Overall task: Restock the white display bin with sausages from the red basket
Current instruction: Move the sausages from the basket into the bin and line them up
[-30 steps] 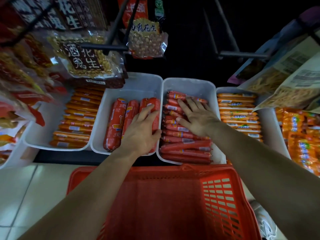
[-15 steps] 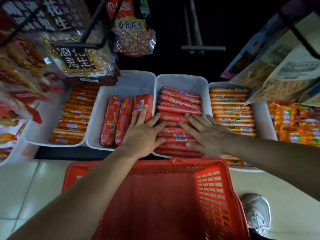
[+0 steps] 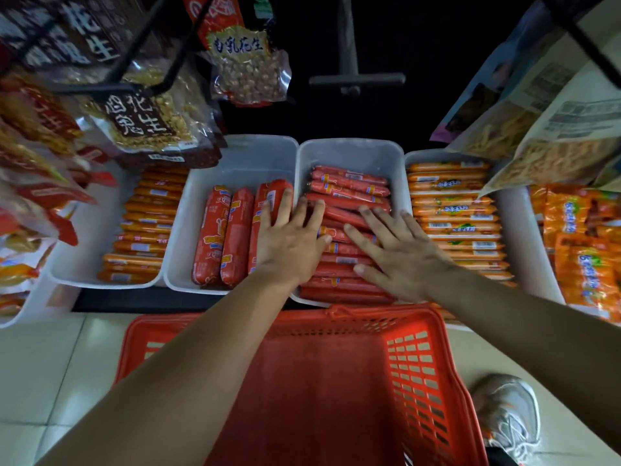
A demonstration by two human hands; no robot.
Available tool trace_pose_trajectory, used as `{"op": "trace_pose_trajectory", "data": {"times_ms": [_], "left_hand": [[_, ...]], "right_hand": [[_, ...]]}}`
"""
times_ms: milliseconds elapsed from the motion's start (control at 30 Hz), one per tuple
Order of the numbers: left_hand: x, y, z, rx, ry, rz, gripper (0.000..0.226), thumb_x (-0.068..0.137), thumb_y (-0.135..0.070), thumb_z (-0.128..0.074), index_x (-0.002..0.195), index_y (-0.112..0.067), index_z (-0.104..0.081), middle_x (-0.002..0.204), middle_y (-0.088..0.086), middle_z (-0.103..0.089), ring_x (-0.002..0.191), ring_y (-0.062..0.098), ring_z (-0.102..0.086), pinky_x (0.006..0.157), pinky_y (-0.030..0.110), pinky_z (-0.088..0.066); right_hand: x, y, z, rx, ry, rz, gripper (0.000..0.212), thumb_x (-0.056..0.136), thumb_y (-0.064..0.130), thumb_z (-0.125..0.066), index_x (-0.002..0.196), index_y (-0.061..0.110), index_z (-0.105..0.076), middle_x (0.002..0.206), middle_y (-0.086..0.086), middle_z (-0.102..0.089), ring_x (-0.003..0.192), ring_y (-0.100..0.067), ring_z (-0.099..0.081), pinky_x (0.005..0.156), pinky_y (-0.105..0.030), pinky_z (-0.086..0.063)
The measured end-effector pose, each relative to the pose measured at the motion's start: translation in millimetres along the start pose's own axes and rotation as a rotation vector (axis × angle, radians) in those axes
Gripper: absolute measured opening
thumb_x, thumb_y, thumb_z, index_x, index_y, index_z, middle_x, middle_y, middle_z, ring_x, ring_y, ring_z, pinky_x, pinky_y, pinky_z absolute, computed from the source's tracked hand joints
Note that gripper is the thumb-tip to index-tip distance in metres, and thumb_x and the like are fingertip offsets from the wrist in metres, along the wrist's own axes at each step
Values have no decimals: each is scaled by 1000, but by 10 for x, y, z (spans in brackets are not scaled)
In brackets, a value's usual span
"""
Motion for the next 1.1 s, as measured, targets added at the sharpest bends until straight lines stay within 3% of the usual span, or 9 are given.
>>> {"op": "trace_pose_trajectory", "data": {"times_ms": [133, 200, 267, 367, 533, 667, 800, 933, 1100], "left_hand": [[143, 4, 42, -36, 14, 36, 62, 104, -52, -16, 159, -30, 5, 169, 2, 2, 153, 29, 17, 121, 57, 7], [195, 21, 45, -58, 9, 46, 65, 105, -41, -30, 159, -27, 3, 169, 2, 2, 153, 29, 15, 122, 56, 6], [166, 32, 81, -76, -54, 18, 70, 101, -31, -41, 160, -23, -5, 168, 4, -5, 154, 28, 10, 123, 53, 3], [-21, 100, 194, -283, -169, -14, 64, 102, -34, -40, 159, -16, -18, 167, 3, -18, 155, 21, -3, 125, 42, 2], [-452, 385, 220, -543, -260, 22, 61, 96, -24, -56, 154, -16, -36, 162, 0, -30, 151, 19, -22, 123, 36, -23], [-583, 602, 51, -635, -245, 47, 63, 97, -32, -58, 155, -26, -35, 164, -16, -20, 148, 13, -28, 113, 35, -38], [-551, 673, -48, -845, -185, 35, 64, 96, -35, -62, 154, -35, -35, 160, -31, -17, 140, -10, -22, 113, 26, -35], [-541, 698, -97, -900, -176, 24, 64, 95, -37, -64, 152, -38, -37, 159, -33, -18, 140, -13, -22, 111, 18, -30], [-530, 707, -131, -939, -167, 21, 64, 94, -38, -65, 152, -39, -37, 158, -36, -17, 142, -15, -21, 113, 16, -27]], "right_hand": [[211, -222, 108, -77, -3, -28, 73, 87, 75, 7, 149, 43, 27, 165, -7, 22, 152, -28, 18, 121, -56, 7], [343, -384, 159, -107, 21, -90, 73, 87, 73, 7, 151, 42, 24, 166, -6, 18, 151, -27, 19, 120, -55, 10], [431, -441, 147, -138, 82, -131, 72, 88, 73, 6, 151, 41, 24, 166, -4, 17, 151, -27, 20, 119, -55, 13], [412, -343, 159, -38, 84, -147, 75, 94, 71, -7, 154, 36, 19, 167, -3, 13, 152, -26, 16, 121, -53, 9], [271, 44, 265, 47, -23, 48, 71, 99, 62, -22, 159, 32, 3, 168, 7, 1, 153, -19, 4, 123, -43, 3], [303, 480, 341, 117, -12, 187, 62, 101, 56, -27, 158, 38, -11, 167, 14, -4, 153, -15, 3, 123, -42, -2], [409, 803, 313, 101, 41, 312, 57, 100, 60, -29, 154, 41, -26, 164, 17, -16, 153, -16, 3, 122, -42, 0], [424, 729, 256, 9, 10, 333, 62, 93, 72, -25, 148, 44, -30, 159, 16, -24, 152, -19, 0, 120, -47, -8], [400, 690, 251, 56, -13, 273, 49, 98, 52, -39, 146, 42, -34, 160, 16, -25, 152, -19, 0, 120, -50, -9]]}}
Point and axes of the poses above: each hand's wrist, its own x-axis towards the middle knuckle, its own z-axis out of the back of the hand, y = z × x, the point moved 10 cm from there along x, towards the middle knuckle
